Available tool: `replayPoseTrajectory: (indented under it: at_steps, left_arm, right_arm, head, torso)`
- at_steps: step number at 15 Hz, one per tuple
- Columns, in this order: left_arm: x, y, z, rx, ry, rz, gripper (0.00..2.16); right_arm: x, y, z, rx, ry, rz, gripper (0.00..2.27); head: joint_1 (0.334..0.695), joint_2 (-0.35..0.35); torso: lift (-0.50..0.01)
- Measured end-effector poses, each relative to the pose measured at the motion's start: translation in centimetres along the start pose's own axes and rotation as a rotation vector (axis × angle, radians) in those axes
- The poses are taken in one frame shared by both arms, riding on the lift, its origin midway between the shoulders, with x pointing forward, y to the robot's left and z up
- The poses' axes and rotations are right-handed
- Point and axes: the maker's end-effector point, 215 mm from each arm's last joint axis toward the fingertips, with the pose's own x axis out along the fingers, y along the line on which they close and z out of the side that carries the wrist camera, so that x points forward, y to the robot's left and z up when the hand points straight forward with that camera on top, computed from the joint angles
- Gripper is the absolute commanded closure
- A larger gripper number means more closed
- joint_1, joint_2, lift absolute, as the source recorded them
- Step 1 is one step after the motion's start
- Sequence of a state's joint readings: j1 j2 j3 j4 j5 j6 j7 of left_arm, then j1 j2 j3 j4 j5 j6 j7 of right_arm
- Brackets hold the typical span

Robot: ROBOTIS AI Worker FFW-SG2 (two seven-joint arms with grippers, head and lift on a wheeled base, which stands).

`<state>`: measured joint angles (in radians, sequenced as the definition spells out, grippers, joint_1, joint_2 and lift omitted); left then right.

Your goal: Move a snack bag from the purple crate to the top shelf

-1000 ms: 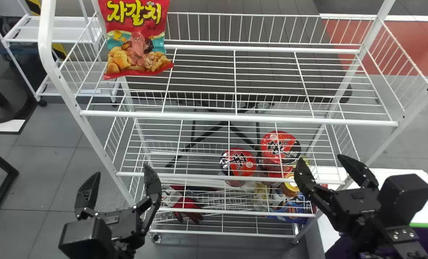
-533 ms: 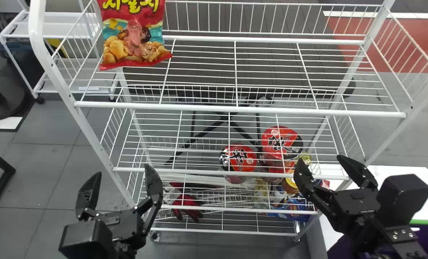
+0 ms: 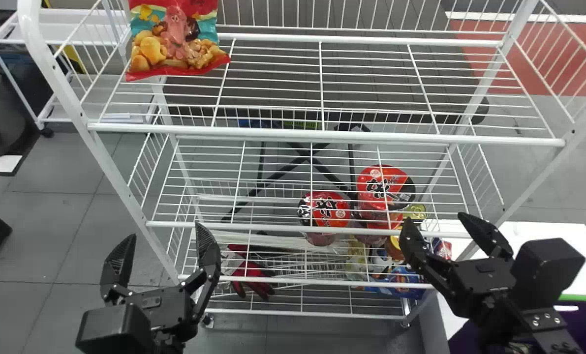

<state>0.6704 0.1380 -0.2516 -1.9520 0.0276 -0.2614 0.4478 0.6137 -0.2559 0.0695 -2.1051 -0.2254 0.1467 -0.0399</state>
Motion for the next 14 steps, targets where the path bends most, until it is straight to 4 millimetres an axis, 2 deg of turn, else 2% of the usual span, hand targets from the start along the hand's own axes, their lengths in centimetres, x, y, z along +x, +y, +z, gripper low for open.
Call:
replayPoseTrajectory:
  at_steps: [14]
  left_arm:
    - [-0.09, -0.17, -0.17, -0.001, 0.004, -0.002, 0.09]
  right_arm:
    - [0.03, -0.05, -0.02, -0.005, 0.000, 0.002, 0.16]
  head:
    - [0.695, -0.018]
  torso:
    - [-0.276]
